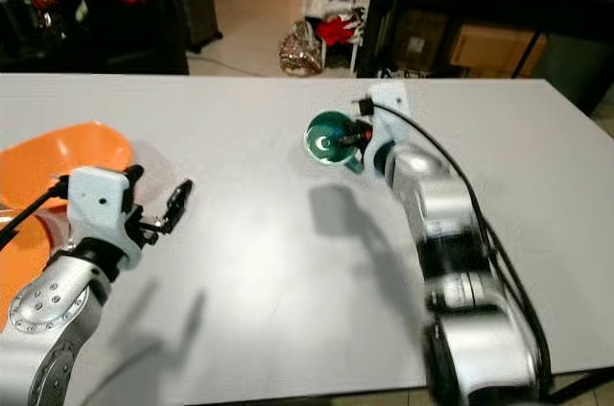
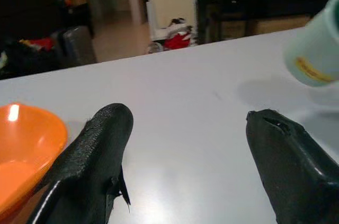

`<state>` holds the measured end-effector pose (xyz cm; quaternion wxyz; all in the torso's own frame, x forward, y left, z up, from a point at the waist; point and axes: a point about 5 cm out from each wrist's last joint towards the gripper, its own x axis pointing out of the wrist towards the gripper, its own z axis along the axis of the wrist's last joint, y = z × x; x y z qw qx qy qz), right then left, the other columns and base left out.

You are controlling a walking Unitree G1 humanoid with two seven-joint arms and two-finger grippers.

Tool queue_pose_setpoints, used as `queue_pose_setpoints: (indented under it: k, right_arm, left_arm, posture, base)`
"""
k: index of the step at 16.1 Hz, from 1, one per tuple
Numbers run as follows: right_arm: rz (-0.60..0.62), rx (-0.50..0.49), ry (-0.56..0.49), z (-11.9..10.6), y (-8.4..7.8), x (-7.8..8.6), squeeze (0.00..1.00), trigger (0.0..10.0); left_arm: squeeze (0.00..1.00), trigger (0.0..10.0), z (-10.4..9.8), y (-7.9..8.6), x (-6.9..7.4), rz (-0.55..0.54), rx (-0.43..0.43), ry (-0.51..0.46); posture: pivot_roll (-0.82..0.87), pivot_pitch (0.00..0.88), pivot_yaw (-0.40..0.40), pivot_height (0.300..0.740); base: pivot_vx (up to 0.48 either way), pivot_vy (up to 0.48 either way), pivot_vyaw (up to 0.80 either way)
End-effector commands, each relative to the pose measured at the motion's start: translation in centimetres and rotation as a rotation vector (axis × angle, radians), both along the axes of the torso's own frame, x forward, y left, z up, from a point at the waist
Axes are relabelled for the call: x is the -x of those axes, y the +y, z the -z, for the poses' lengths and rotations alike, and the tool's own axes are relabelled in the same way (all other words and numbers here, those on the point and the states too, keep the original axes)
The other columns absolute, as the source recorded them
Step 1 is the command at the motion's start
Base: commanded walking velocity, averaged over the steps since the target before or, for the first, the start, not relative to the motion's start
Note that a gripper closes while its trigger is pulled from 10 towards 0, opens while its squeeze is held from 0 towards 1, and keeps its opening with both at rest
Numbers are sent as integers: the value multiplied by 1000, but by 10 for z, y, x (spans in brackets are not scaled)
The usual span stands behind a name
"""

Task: Setting the table

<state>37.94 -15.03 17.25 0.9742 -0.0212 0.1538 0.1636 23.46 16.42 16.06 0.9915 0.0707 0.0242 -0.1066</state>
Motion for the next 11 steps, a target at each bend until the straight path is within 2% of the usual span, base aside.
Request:
queue_pose_setpoints:
  k: [1, 4, 7, 11]
  right_arm:
    - [-19, 28, 37, 3, -1, -5, 0, 10000]
    - [-74, 33, 174, 3, 0, -18, 0, 10000]
    - [-62, -22, 231, -3, -3, -22, 0, 10000]
    - [-61, -21, 323, 3, -7, -20, 0, 10000]
  left_arm:
    - [0, 10000, -2, -5, 2, 45, 0, 6]
    - [0, 10000, -5, -7, 5, 126, -23, 15]
    - [0, 10000, -8, -10, 8, 185, -20, 27]
    - [0, 10000, -7, -17, 17, 286, -19, 69]
  posture:
    - [-19, 0, 1, 740]
    - [-16, 3, 8, 740]
    - [-4, 18, 5, 740]
    - [16, 23, -11, 740]
  base:
    - [0, 0, 0]
    - [0, 0, 0]
    - [0, 0, 0]
    - [0, 0, 0]
